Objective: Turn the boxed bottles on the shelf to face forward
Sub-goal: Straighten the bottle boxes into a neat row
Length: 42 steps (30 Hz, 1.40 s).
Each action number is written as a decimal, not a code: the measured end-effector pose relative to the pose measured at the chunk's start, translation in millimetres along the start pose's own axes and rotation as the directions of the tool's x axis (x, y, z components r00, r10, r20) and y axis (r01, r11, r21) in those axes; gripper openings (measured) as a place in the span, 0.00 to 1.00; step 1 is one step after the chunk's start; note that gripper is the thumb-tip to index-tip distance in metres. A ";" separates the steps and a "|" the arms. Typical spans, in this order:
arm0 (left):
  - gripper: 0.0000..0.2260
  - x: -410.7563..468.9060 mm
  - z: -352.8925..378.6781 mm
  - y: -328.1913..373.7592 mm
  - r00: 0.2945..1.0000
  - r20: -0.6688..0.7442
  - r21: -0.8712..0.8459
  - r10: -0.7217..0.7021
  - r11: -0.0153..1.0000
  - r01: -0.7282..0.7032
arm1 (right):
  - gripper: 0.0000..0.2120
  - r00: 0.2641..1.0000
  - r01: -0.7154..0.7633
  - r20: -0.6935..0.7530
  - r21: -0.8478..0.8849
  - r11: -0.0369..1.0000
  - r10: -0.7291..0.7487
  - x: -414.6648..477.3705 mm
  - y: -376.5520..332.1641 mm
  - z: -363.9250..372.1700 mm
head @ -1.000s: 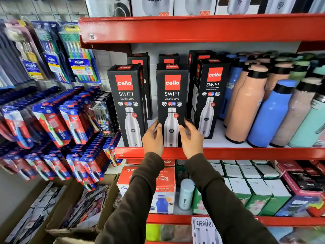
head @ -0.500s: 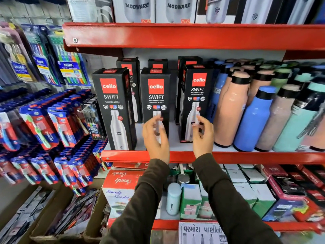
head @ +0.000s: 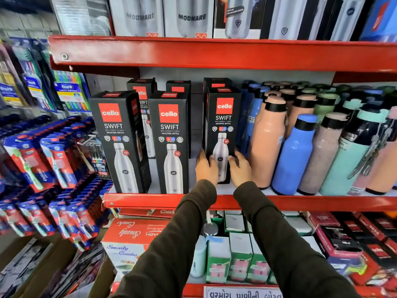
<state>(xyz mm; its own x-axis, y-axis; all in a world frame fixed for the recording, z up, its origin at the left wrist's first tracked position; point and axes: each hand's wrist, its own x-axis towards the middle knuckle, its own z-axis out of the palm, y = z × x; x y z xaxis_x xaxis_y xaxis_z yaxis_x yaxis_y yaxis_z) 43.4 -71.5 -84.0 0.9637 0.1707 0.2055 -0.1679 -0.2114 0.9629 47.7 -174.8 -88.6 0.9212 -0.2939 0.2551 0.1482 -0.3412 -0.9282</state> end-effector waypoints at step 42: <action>0.20 -61.3 -29.0 -10.3 1.000 -0.007 -0.021 0.027 0.999 -0.027 | 0.20 0.998 0.057 0.021 -0.038 0.998 -0.056 -65.0 -2.6 -35.6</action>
<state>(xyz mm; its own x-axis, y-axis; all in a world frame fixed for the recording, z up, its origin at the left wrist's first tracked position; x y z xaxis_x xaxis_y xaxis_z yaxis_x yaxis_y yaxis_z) -20.0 -51.8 -101.5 0.9574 0.1714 0.2325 -0.1982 -0.1958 0.9604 -25.5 -186.7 -93.2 0.9188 -0.2555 0.3010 0.1865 -0.3911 -0.9013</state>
